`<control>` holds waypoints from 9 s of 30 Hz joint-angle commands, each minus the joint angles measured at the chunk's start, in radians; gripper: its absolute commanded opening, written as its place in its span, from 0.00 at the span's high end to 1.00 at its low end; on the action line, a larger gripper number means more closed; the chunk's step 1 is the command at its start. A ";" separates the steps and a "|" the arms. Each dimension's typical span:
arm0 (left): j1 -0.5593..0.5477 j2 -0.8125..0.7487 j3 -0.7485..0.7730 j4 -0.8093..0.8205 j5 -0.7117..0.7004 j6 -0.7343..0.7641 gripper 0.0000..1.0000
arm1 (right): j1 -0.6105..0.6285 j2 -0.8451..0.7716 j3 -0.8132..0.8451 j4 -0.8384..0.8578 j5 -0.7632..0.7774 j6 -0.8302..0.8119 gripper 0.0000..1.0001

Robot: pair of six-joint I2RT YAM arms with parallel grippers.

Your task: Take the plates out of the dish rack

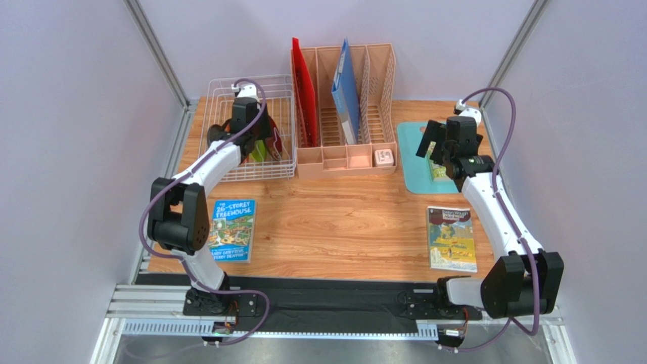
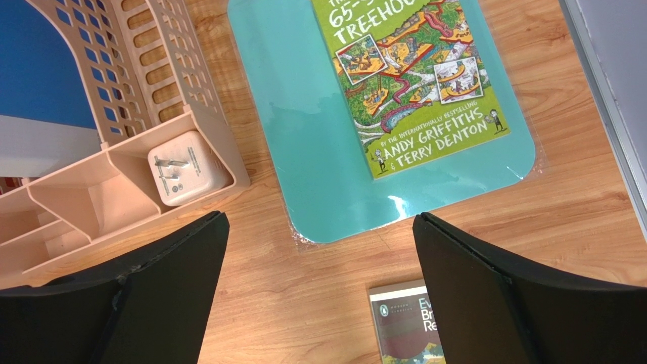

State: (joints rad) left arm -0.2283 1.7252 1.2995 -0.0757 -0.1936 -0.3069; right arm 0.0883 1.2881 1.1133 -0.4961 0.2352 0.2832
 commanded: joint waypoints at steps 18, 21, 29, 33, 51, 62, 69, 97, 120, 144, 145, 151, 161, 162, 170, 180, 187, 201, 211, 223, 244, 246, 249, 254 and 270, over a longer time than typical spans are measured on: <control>-0.051 0.047 -0.048 0.036 -0.135 0.009 1.00 | 0.002 0.028 0.022 0.027 0.035 0.010 0.00; -0.066 0.033 -0.017 -0.001 -0.144 0.041 1.00 | 0.002 0.028 0.022 0.022 0.035 0.010 0.00; -0.134 -0.016 0.044 -0.041 -0.332 0.147 1.00 | 0.004 0.027 0.019 0.010 0.036 0.010 0.00; -0.178 -0.044 0.064 -0.053 -0.446 0.184 1.00 | 0.004 0.025 0.026 -0.007 0.041 0.008 0.00; -0.204 -0.476 -0.014 -0.343 -0.154 0.016 1.00 | 0.007 -0.124 -0.032 -0.007 -0.286 0.036 0.01; -0.206 -0.599 -0.462 0.060 0.517 -0.386 1.00 | 0.079 -0.271 -0.334 0.209 -0.678 0.210 0.04; -0.206 -0.589 -0.617 0.292 0.588 -0.558 1.00 | 0.148 -0.302 -0.457 0.309 -0.721 0.270 0.05; -0.339 -0.472 -0.675 0.453 0.574 -0.618 1.00 | 0.372 0.065 -0.460 0.833 -0.852 0.425 0.59; -0.342 -0.590 -0.646 0.113 0.254 -0.400 0.13 | 0.367 -0.085 -0.468 0.578 -0.668 0.335 1.00; -0.341 -0.734 -0.483 -0.173 -0.403 -0.066 0.01 | 0.367 0.094 -0.465 0.391 -0.642 0.352 1.00; -0.341 -0.731 -0.482 -0.173 -0.406 -0.064 0.01 | 0.367 0.109 -0.463 0.384 -0.637 0.349 1.00; -0.339 -0.727 -0.479 -0.170 -0.423 -0.058 0.01 | 0.369 0.154 -0.460 0.332 -0.559 0.350 0.86; -0.307 -0.727 -0.479 -0.171 -0.417 -0.043 0.01 | 0.369 0.178 -0.468 0.252 -0.465 0.333 0.66; -0.304 -0.725 -0.479 -0.167 -0.415 -0.041 0.01 | 0.367 0.177 -0.468 0.246 -0.461 0.333 0.65; -0.232 -0.690 -0.476 -0.118 -0.363 -0.006 0.01 | 0.378 0.097 -0.455 0.160 -0.265 0.317 0.43; -0.013 -0.480 -0.390 0.065 -0.224 0.034 0.05 | 0.442 -0.261 -0.452 0.044 0.107 0.225 0.42; 0.030 -0.254 -0.243 0.129 -0.129 0.058 0.16 | 0.442 -0.325 -0.461 0.068 0.111 0.208 0.47; 0.084 -0.032 -0.118 0.169 -0.093 0.020 0.35 | 0.442 -0.230 -0.434 0.083 0.111 0.201 0.51; 0.086 -0.055 -0.151 0.175 -0.073 0.009 0.85 | 0.442 -0.211 -0.440 0.085 0.105 0.206 0.51; 0.076 -0.196 -0.189 0.103 -0.096 0.026 1.00 | 0.442 -0.228 -0.448 0.074 0.099 0.217 0.50; -0.078 -0.709 -0.432 -0.092 0.181 -0.170 1.00 | 0.444 -0.320 -0.359 0.126 -0.232 0.209 0.45; -0.098 -0.736 -0.477 -0.064 0.299 -0.242 1.00 | 0.444 -0.294 -0.345 0.166 -0.338 0.226 0.45; -0.140 -0.766 -0.566 0.025 0.419 -0.340 1.00 | 0.444 -0.270 -0.349 0.256 -0.437 0.261 0.45; -0.206 -0.771 -0.667 0.145 0.483 -0.429 1.00 | 0.444 -0.240 -0.374 0.370 -0.542 0.309 0.44; -0.301 -0.693 -0.695 0.275 0.508 -0.491 1.00 | 0.459 -0.101 -0.408 0.564 -0.662 0.347 0.47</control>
State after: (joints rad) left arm -0.5095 1.0069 0.5915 0.1162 0.2981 -0.7761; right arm 0.5365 1.1690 0.7101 -0.0395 -0.3614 0.6140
